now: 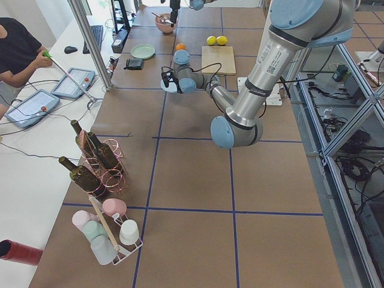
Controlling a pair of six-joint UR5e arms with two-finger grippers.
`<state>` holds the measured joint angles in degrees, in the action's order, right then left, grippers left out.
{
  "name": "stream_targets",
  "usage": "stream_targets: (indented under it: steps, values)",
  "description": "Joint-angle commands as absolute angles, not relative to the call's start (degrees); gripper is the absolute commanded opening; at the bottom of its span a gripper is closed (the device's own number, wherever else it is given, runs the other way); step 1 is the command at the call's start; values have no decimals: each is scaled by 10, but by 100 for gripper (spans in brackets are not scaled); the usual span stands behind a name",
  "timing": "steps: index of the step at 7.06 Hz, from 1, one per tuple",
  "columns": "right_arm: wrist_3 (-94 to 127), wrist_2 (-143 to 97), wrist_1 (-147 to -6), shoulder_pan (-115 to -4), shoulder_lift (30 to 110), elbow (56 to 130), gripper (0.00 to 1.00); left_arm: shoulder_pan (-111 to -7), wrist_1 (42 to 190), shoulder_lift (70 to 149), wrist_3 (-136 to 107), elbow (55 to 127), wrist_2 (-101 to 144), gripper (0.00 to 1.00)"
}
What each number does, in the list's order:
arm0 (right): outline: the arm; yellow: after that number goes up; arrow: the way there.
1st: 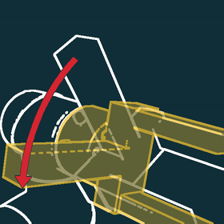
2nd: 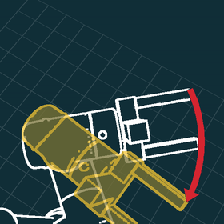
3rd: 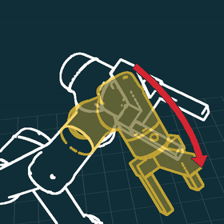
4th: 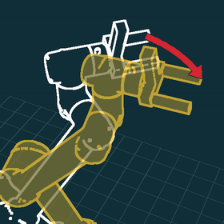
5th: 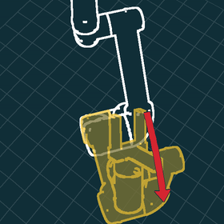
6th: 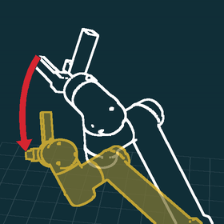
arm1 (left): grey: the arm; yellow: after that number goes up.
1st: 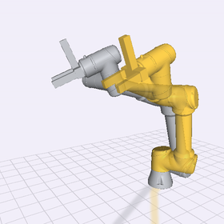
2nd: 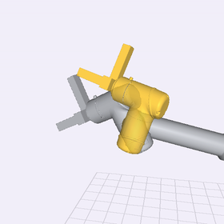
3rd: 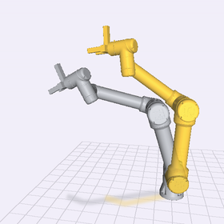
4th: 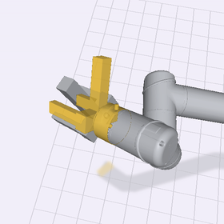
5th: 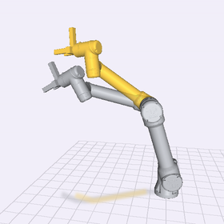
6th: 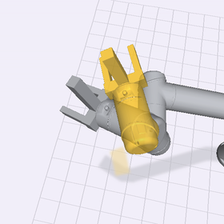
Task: Pick orange to plate
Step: 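Move the right gripper above the orange while the left arm withdraws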
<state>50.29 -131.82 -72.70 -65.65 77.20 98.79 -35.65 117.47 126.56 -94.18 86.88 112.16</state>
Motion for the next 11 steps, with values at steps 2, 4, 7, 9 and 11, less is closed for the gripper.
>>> stream_targets:
  steps: [2,4,7,9,11]
  values:
    - [505,-1310,-727,-645,772,989,100,-320,1190,1281,-945,838,1078,32]
    - [505,-1303,-727,-643,771,988,100,-330,1193,1267,-916,840,1078,43]
    - [505,-1265,-727,-608,773,981,100,-396,1186,1260,-845,868,1106,100]
    - [503,-1231,-726,-557,771,963,100,-449,1185,1198,-750,955,1165,100]
    - [499,-1198,-726,-527,771,945,100,-480,1157,1192,-721,964,1169,100]
